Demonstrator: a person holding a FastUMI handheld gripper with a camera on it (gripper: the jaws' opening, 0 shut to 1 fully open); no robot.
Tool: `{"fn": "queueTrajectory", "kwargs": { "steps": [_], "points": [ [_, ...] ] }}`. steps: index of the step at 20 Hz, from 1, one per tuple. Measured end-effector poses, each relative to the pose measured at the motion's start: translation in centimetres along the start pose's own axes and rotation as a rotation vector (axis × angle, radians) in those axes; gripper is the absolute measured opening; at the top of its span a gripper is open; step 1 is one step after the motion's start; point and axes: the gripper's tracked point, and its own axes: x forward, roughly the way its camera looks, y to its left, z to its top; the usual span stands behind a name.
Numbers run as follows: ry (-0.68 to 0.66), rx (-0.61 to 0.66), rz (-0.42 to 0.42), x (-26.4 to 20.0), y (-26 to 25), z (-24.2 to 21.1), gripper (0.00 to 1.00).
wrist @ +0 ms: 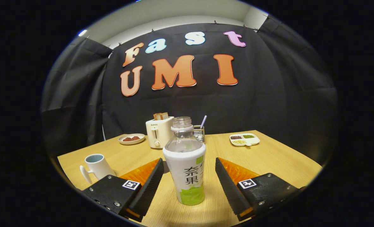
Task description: Take the bottle from table, then pour the juice into the cup, finally place the bottle on the coaster
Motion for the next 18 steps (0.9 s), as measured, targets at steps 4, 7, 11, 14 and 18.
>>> {"fn": "queueTrajectory", "kwargs": {
  "steps": [4, 7, 11, 14, 18],
  "points": [
    [0.079, 0.061, -0.012, 0.8, 0.0, -2.4, 0.94],
    [0.101, 0.089, -0.007, 1.2, 0.2, -3.4, 0.86],
    [0.149, 0.071, -0.034, 1.4, 0.4, -5.4, 0.73],
    [0.147, 0.057, -0.064, 1.5, 0.2, -5.2, 0.69],
    [0.152, 0.042, -0.072, 1.4, 0.8, -4.6, 0.65]
  ]
}}
